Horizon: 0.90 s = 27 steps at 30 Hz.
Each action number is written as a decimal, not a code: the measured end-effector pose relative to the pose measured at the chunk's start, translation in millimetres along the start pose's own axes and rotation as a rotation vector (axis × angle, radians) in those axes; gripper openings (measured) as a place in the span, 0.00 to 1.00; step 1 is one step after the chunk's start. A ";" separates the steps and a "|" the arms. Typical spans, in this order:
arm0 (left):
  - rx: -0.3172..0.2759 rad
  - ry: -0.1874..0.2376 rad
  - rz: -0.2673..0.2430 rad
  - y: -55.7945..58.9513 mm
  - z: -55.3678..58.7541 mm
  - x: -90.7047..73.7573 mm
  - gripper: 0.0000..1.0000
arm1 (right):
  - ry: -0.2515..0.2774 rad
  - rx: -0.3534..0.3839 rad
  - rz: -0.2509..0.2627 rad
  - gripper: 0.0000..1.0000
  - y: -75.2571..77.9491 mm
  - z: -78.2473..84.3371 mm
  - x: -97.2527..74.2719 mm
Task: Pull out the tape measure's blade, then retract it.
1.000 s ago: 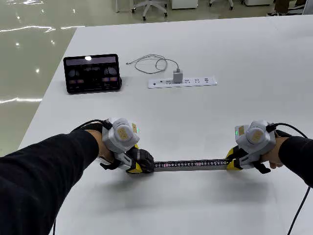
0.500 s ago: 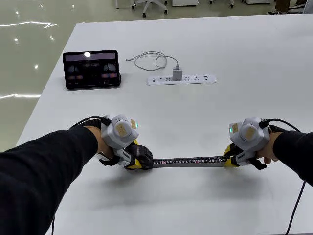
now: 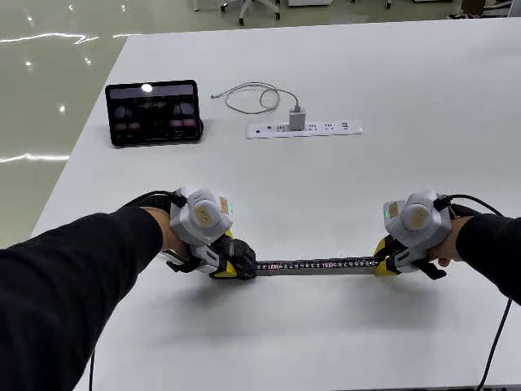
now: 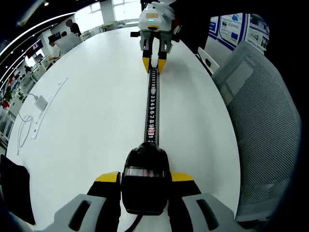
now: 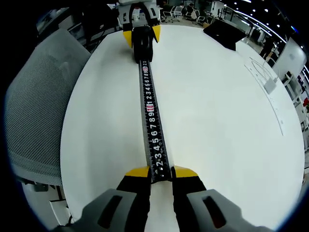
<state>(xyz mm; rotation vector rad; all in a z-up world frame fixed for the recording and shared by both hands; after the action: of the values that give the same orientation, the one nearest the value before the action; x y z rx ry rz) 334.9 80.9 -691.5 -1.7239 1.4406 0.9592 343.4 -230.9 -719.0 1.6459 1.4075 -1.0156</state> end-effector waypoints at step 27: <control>-0.074 -0.042 -0.043 -6.5 15.4 -7.9 0.44 | 0.018 0.056 0.040 0.37 1.4 -5.0 4.8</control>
<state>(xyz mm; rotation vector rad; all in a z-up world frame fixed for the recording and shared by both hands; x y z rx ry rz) 338.7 99.0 -692.0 -1.7707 1.3507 1.0311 345.7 -224.6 -721.1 1.7206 1.3635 -1.0289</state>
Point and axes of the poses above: the centre of the closed fingertips' face, and the gripper's own axes: x roughly forward along the fingers, y roughly to its right, z roughly out of its underside, the point moved 8 cm from there along -x, roughly backward along the fingers, and after that the axes turned 1 degree about z, right-handed, at the moved point
